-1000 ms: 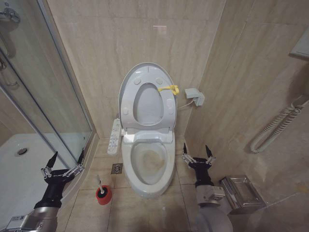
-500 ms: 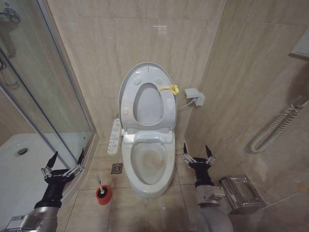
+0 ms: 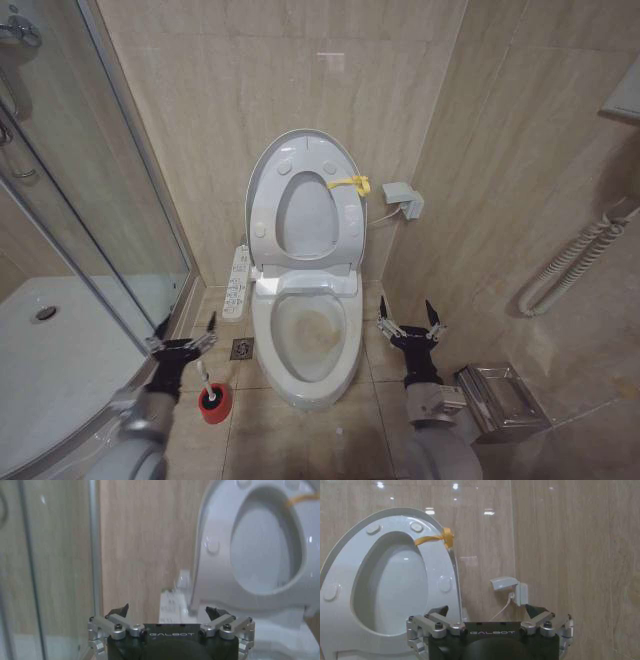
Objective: Open the toilet lid, clean the toilet bowl with a toilet brush, close the toilet lid, and flush.
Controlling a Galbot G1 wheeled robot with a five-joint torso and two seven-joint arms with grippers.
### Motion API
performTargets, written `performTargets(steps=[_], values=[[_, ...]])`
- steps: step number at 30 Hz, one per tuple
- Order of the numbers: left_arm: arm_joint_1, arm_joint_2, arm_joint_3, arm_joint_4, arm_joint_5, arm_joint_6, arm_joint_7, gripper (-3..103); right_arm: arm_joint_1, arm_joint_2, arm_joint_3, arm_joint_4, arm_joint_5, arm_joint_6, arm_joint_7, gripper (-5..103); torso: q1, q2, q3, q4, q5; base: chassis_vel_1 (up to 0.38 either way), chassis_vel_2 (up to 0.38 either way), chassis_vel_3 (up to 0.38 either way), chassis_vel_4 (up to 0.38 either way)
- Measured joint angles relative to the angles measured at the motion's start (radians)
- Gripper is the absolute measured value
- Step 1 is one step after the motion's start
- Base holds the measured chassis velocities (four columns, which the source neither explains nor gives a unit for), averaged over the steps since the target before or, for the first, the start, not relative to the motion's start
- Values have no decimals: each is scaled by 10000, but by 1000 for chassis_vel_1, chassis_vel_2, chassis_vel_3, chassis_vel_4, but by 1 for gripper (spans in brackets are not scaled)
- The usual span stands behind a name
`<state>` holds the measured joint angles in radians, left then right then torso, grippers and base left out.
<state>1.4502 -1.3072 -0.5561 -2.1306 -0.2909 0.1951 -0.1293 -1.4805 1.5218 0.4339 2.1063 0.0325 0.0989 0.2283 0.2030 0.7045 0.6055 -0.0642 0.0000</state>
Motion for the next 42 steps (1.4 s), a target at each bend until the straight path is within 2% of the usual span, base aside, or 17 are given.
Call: performTargets(steps=[2,5,9,17,19,21,22,24,26,32,38,42], values=[[-108,-57,299,0,492,127,-177,100,-1,0,2,0,0,0,1,100,0,0,0,-2,0,0,0,0,0],[-87,-58,335,-36,677,88,-300,100,0,0,1,0,0,0,0,100,0,0,0,2,2,0,0,0,0],[8,-41,282,-166,850,-143,-436,100,-1,1,0,0,0,0,0,100,0,0,0,2,0,0,0,0,0],[543,220,-48,-1292,938,-824,-527,100,0,1,0,0,0,0,0,100,0,0,-1,2,0,0,0,0,0],[705,274,-164,-1482,898,-1286,-347,100,0,0,0,0,0,0,0,100,0,0,-1,2,0,0,0,0,0],[858,328,-261,-1328,889,-2159,0,100,0,1,0,0,0,0,0,100,-1,0,-1,1,2,0,0,0,0],[858,328,-261,-1328,889,-2159,0,100,0,1,0,0,0,0,0,100,-1,0,-1,1,2,0,0,0,0],[991,363,-310,-765,915,-3057,246,100,0,1,1,0,0,0,0,100,0,0,-1,2,-1,0,0,0,0],[1074,336,-307,-104,921,-3683,239,100,0,0,0,0,0,0,0,100,-1,0,-1,2,-1,0,0,0,0],[1229,201,-247,341,1149,-3883,-26,100,-1,1,0,0,0,0,0,100,-1,0,-1,2,-2,0,0,0,0],[1348,98,-155,-185,1063,-3069,-672,100,0,0,0,0,0,0,0,100,-1,0,-1,1,1,0,0,0,0],[1364,128,-187,-231,1054,-3044,-688,100,0,1,0,0,0,0,0,100,-1,0,-1,1,0,0,0,0,0]])
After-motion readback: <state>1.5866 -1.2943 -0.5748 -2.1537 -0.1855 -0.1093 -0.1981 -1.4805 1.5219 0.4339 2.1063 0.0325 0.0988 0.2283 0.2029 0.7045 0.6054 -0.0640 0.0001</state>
